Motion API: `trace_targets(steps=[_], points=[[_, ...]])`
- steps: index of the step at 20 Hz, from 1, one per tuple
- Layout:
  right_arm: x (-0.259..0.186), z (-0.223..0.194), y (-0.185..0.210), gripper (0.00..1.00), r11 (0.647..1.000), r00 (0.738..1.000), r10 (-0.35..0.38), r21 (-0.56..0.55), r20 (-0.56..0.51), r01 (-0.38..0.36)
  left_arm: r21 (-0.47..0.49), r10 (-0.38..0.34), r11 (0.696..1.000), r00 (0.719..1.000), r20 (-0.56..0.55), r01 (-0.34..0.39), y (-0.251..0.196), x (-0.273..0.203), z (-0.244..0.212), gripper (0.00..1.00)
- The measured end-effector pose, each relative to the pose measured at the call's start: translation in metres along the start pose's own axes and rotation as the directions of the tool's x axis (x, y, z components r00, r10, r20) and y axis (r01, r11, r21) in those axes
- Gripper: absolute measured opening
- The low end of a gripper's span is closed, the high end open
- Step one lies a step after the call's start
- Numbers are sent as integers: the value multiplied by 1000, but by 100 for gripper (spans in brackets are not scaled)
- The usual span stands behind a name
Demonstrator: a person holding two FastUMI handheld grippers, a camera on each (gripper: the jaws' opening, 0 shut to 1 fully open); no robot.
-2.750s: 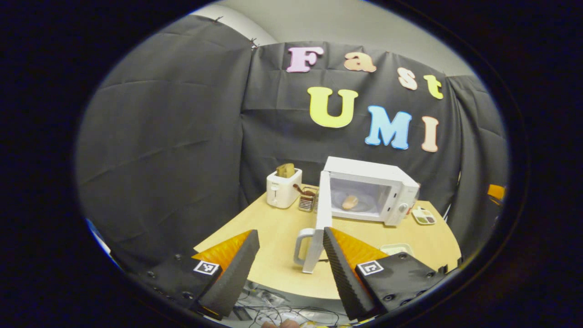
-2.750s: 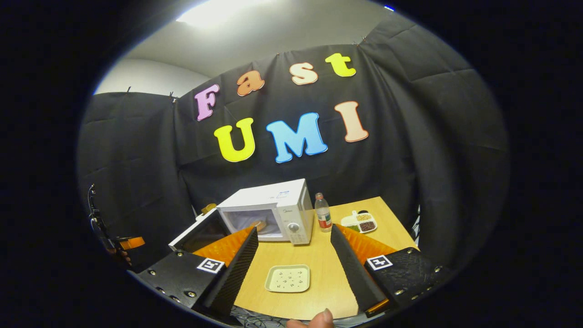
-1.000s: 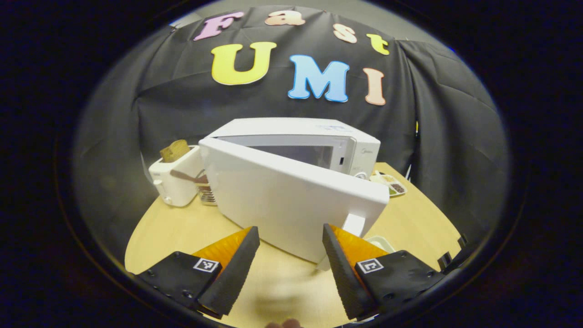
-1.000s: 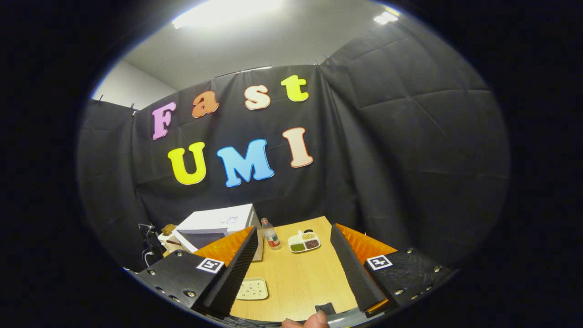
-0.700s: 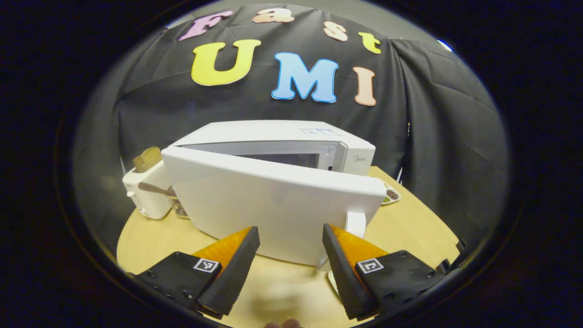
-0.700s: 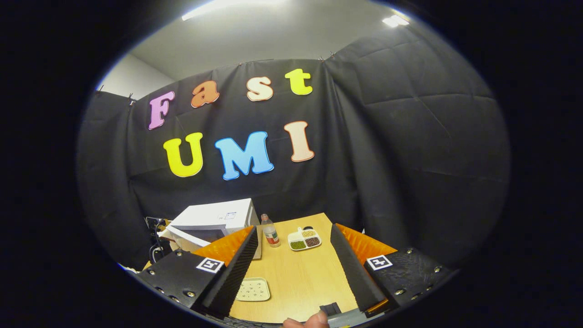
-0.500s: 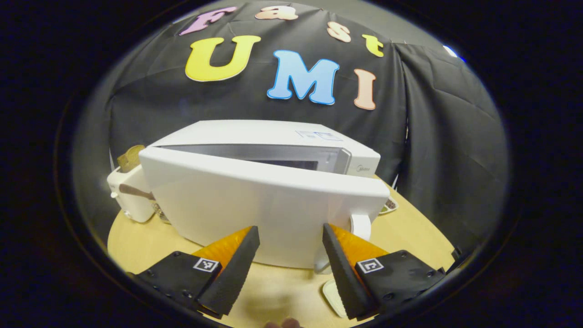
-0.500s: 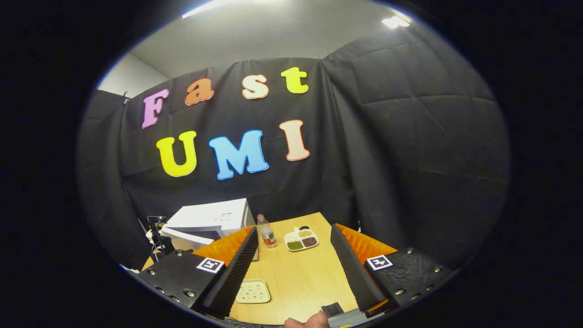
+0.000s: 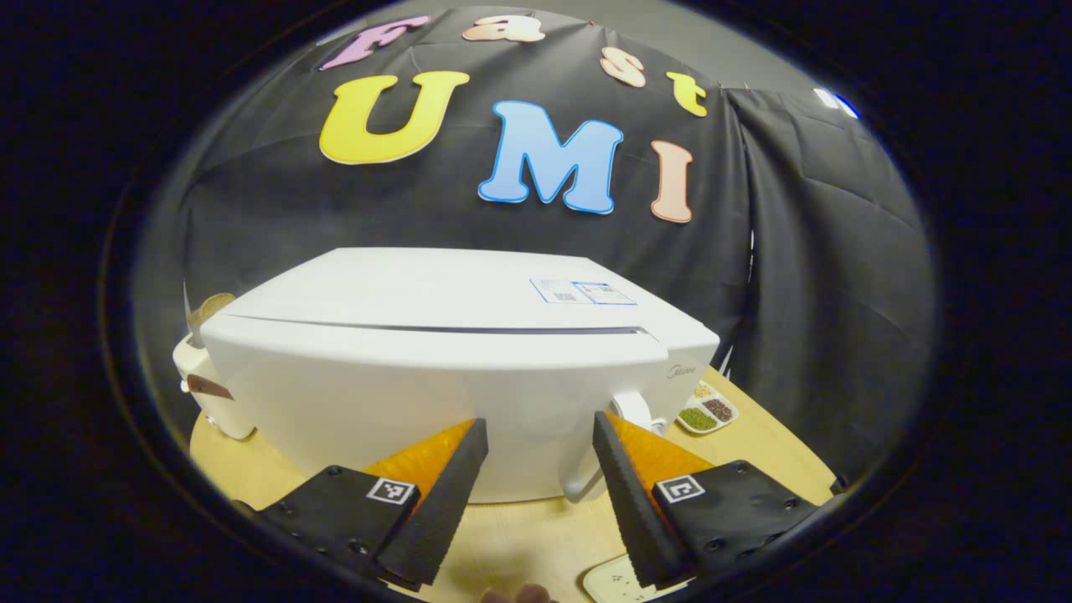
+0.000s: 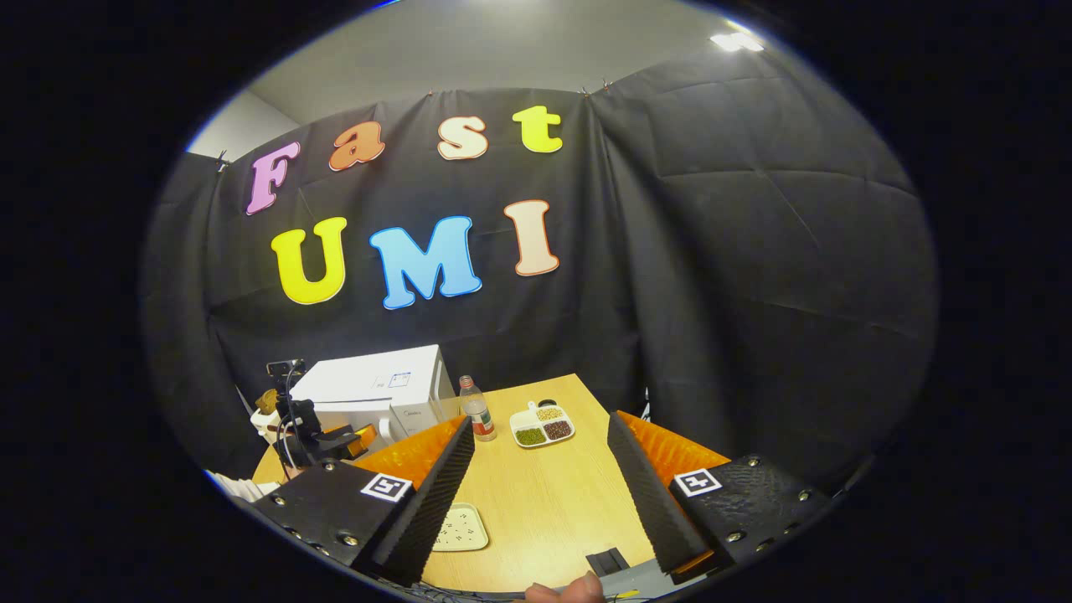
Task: Open the microwave oven with the left hand, put the food in, and close the microwave oven.
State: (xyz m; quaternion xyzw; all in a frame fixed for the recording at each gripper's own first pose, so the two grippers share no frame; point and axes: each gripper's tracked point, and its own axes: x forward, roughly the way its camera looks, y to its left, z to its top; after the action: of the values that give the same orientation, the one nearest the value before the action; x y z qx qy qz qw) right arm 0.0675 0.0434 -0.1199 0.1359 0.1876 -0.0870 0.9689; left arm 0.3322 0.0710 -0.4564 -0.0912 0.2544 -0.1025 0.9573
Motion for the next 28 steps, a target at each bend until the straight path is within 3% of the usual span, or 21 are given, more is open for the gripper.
trace_targets(steps=[8,11,14,15,19,21,23,26,27,28], points=[[-3,-1,23,98,997,997,74,-32,2,-74,-29,22,999,999,-48,-24,3,2,4,88],[-10,0,24,98,993,994,109,-39,12,-109,-10,13,1000,1000,-24,-13,-1,-29,20,99],[-14,2,25,98,988,988,154,-31,17,-154,-92,-11,996,1000,1,11,-12,-95,40,89],[-17,4,26,98,984,984,176,-31,23,-175,-113,-13,994,1000,22,15,-16,-121,50,94],[-27,17,29,98,959,960,276,-75,41,-272,-112,59,993,988,140,-44,-16,-236,115,94],[-29,31,31,98,946,948,312,-110,66,-304,-129,88,990,968,234,-59,-24,-300,161,89],[-31,42,38,98,931,934,349,-145,81,-335,-133,135,986,947,293,-99,-32,-361,194,93],[-36,66,57,98,909,907,401,-175,124,-378,-95,188,982,914,358,-165,-52,-444,227,94],[-38,73,62,98,908,904,405,-178,135,-380,-73,188,982,905,383,-173,-58,-466,239,87],[-41,83,65,98,912,905,396,-175,152,-370,-56,191,981,897,399,-184,-62,-485,247,87]])
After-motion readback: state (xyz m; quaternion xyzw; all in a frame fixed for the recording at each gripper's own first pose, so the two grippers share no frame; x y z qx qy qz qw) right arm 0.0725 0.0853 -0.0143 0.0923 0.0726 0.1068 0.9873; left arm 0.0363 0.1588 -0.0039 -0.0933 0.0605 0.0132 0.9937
